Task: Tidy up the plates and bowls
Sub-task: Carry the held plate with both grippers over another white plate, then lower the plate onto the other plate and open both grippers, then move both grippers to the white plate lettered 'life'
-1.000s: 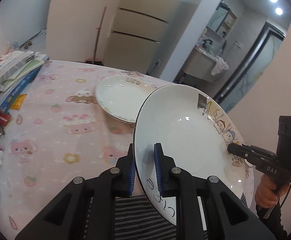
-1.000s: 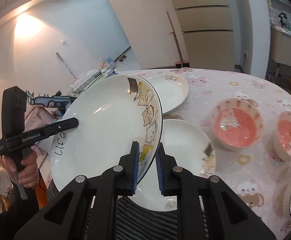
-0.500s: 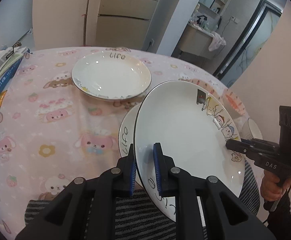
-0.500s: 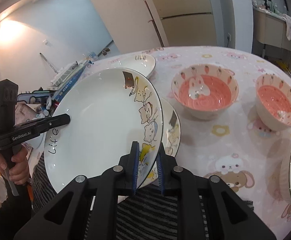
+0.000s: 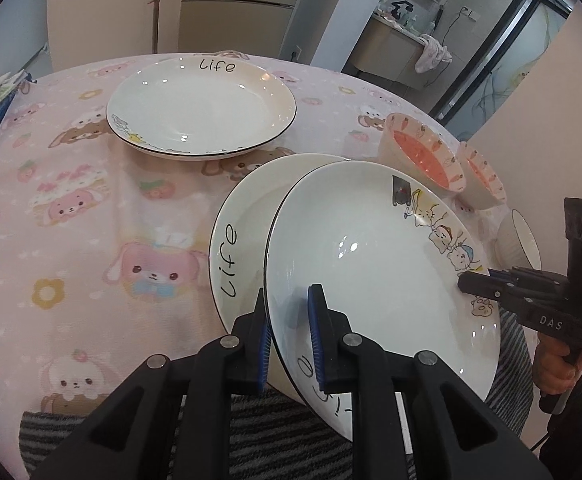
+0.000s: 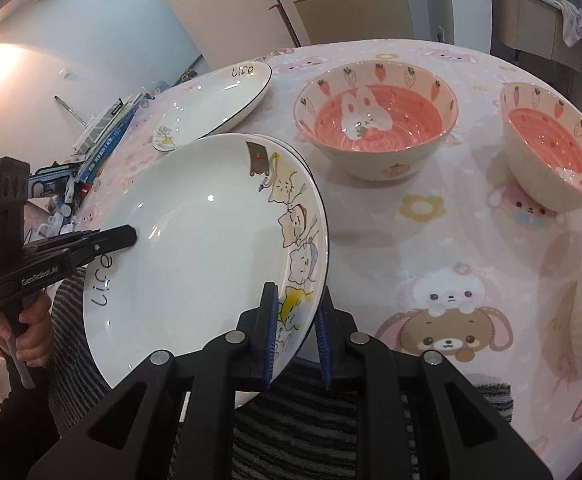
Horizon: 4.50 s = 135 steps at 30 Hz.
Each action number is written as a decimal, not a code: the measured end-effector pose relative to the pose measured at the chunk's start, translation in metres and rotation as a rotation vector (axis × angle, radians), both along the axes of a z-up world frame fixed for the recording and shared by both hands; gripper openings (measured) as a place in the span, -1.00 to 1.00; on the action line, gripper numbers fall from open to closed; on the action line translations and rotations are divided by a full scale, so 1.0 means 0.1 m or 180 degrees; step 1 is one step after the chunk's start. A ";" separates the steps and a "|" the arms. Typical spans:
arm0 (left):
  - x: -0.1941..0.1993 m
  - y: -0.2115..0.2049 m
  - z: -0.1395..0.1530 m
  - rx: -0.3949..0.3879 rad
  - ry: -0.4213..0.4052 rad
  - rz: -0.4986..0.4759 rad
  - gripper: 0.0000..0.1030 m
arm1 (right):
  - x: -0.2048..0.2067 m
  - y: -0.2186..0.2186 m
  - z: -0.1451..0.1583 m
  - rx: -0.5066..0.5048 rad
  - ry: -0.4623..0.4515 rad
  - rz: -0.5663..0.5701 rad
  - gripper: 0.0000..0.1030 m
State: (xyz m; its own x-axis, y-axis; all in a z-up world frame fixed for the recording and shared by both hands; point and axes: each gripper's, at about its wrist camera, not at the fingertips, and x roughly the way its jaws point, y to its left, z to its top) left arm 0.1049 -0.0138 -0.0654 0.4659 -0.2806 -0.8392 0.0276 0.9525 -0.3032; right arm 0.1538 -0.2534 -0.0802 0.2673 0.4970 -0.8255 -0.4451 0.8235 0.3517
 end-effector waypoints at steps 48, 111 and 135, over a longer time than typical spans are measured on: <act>-0.24 -0.10 0.04 0.0556 -0.0056 -0.0135 -0.66 | -0.05 0.18 0.12 -0.0463 -0.0176 -0.0203 -0.74; -0.13 0.26 0.17 0.0743 -0.0223 0.0329 -0.12 | 0.24 0.36 0.04 -0.0767 0.0031 -0.0339 -0.51; -0.49 0.24 0.96 0.1070 -0.1256 0.0549 -0.05 | -0.01 0.42 0.56 -0.0757 -0.0513 -0.0188 -0.23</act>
